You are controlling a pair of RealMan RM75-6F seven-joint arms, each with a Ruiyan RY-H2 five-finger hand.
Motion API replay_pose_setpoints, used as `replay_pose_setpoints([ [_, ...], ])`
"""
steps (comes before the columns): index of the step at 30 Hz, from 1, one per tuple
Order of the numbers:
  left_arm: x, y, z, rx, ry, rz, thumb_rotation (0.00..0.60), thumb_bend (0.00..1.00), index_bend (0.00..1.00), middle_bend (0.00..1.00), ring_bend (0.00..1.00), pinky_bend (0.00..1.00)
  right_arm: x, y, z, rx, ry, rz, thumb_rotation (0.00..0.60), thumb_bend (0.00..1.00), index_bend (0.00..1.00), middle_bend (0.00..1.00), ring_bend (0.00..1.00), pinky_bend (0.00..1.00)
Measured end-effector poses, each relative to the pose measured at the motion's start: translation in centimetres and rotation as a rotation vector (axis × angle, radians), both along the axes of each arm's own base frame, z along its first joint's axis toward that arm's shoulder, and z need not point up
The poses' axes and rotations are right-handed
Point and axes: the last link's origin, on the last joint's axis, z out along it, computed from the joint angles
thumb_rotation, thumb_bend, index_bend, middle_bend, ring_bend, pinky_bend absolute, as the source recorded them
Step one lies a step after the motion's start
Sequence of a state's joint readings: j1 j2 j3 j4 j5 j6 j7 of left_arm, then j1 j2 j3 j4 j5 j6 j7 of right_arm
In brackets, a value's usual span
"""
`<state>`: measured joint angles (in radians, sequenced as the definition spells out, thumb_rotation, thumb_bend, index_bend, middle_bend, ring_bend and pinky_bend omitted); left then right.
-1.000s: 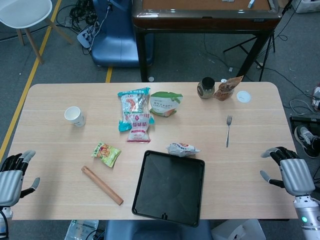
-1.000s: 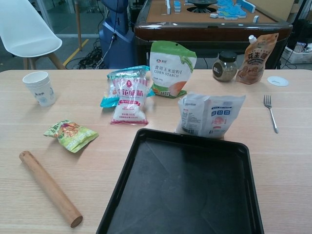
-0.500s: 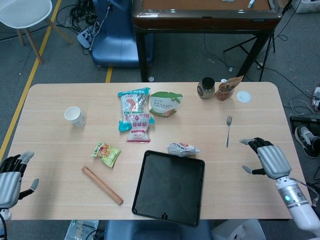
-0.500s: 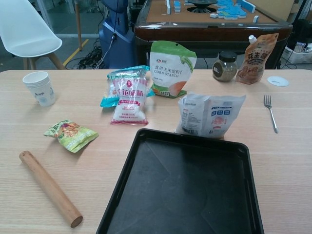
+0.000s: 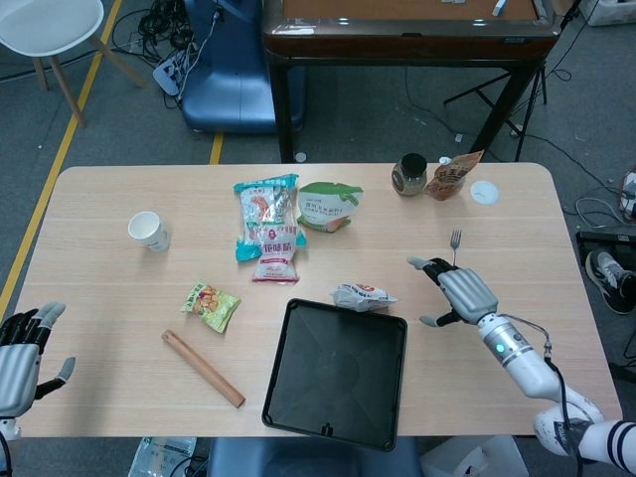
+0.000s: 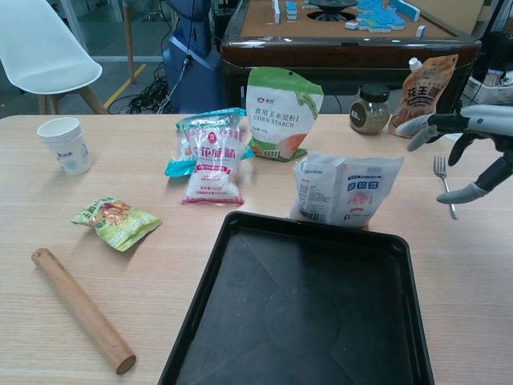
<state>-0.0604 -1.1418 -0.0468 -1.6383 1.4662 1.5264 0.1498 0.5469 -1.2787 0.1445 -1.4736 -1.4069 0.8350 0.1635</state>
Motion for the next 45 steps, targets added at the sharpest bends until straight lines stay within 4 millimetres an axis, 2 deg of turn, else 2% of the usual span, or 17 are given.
replay_pose_setpoints([
  [4, 0.0, -0.1, 0.1, 0.004, -0.001, 0.003, 0.600, 0.29, 0.12, 0.14, 0.11, 0.07, 0.5, -0.9, -1.9, 0.037, -0.032, 0.018, 0.600, 0.00, 0.08, 0.18, 0.11, 0.24],
  [19, 0.2, -0.3, 0.3, 0.009, 0.000, 0.009, 0.600, 0.29, 0.12, 0.14, 0.11, 0.07, 1.3, -2.7, -6.5, 0.123, -0.130, 0.043, 0.600, 0.00, 0.08, 0.19, 0.11, 0.24],
  [22, 0.3, -0.3, 0.3, 0.014, -0.001, 0.011, 0.600, 0.29, 0.12, 0.14, 0.11, 0.07, 1.4, -2.9, -7.3, 0.134, -0.133, 0.052, 0.600, 0.03, 0.08, 0.19, 0.11, 0.24],
  [45, 0.5, -0.3, 0.5, 0.022, 0.004, 0.012, 0.600, 0.29, 0.12, 0.14, 0.11, 0.07, 2.4, -5.9, -10.2, 0.171, -0.105, 0.062, 0.600, 0.14, 0.09, 0.25, 0.12, 0.24],
])
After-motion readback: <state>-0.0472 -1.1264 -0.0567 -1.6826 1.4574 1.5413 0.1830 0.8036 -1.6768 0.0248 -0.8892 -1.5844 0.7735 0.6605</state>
